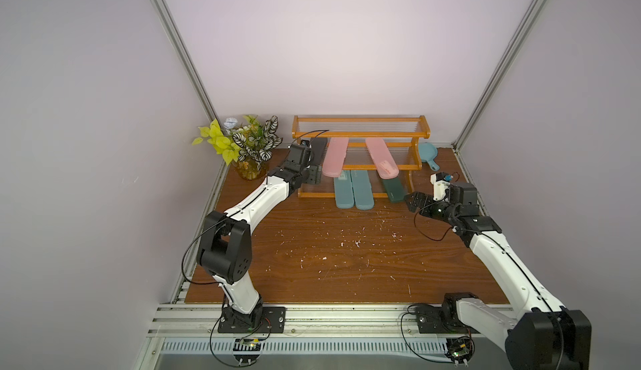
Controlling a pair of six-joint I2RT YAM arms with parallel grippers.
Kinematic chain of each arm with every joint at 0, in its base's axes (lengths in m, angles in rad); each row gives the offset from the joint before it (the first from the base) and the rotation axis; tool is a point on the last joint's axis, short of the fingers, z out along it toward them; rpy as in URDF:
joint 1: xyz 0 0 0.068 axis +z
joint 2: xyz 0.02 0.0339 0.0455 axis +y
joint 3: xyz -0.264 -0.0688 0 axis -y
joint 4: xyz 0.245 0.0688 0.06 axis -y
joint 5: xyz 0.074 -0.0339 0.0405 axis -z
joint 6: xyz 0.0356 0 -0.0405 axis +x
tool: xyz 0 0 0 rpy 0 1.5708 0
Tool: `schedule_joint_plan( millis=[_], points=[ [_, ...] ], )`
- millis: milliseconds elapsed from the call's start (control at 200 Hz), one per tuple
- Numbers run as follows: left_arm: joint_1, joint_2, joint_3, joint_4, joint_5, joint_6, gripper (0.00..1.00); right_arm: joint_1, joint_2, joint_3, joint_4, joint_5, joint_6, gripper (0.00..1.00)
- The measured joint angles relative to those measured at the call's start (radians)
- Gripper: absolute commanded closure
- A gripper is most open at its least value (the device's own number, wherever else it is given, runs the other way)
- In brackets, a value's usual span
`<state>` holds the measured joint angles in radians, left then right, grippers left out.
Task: Remove the pencil cases from the shelf
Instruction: Pick up the pencil case from the shelf.
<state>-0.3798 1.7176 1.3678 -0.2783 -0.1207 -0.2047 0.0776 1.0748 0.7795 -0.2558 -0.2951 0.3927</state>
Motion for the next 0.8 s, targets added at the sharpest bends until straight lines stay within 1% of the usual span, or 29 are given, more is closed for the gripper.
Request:
schedule_joint_plan(
  millis=[385,495,801],
  points=[
    [0.0,0.004,0.009,0.044,0.006,0.008,0.15,0.0,0.001,0.0,0.0,0.001,0.0,0.01],
    [0.0,0.011,0.023,0.06,0.008,0.014,0.18,0.0,0.007,0.0,0.001,0.002,0.0,0.01],
    [-0.001,0.046,0.055,0.095,0.016,0.023,0.16,0.0,0.016,0.0,0.002,0.002,0.0,0.01]
  ],
)
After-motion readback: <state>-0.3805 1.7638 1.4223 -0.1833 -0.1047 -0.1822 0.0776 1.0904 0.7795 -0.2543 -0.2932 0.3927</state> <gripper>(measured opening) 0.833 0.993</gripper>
